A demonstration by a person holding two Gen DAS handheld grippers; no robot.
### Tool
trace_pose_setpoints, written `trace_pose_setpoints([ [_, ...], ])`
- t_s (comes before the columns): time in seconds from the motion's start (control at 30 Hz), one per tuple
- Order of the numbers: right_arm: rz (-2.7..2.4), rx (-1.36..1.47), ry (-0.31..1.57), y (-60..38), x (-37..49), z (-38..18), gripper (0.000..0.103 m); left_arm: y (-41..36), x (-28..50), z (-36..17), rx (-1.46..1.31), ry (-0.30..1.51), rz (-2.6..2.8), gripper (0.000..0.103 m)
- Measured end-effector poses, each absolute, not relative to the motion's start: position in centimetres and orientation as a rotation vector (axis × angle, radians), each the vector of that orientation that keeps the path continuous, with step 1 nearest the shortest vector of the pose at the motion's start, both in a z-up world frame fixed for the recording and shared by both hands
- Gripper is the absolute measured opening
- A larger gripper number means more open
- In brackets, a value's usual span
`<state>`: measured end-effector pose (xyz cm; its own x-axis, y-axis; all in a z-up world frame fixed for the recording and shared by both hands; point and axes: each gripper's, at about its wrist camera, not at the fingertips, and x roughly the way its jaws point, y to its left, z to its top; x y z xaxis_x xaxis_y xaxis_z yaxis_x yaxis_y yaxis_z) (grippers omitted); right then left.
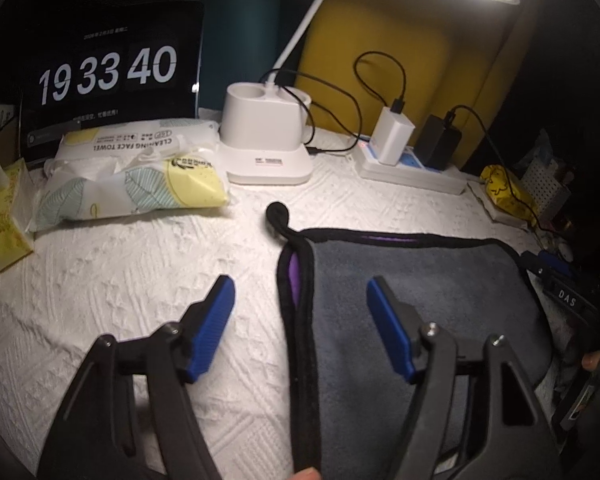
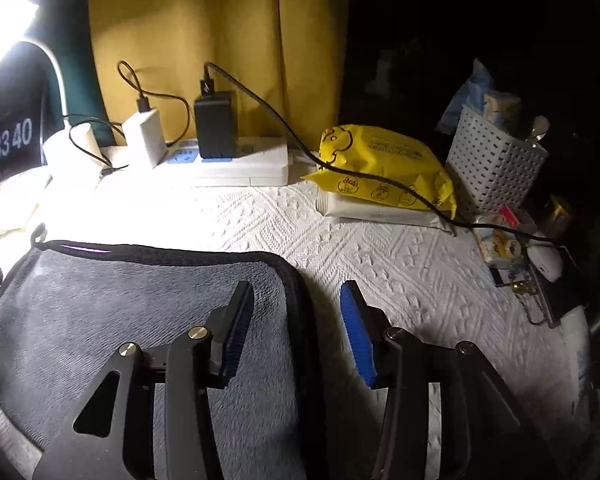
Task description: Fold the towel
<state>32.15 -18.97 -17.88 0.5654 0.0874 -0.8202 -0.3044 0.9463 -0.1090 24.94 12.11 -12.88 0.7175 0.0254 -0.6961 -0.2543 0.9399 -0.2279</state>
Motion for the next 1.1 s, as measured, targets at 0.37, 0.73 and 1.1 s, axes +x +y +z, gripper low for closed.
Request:
trace_pose_setpoints([
  [0.37,0.252,-0.238,0.907,-18.9,28.8,-15.2,0.048,10.4,21.1,-11.4,-0.294,0.709,0.134,0.076],
  [0.73,0.268,-0.232,0.874,-19.3,25.4,-13.0,0.048,8.5,18.4,-10.1,-0.265,0.679,0.110,0.076],
  [1.1,0.274,-0.210,0.844,-20.0,22.5,-11.0,0.048,7.0,15.9,-9.1,-0.241,0.657,0.092,0.076],
])
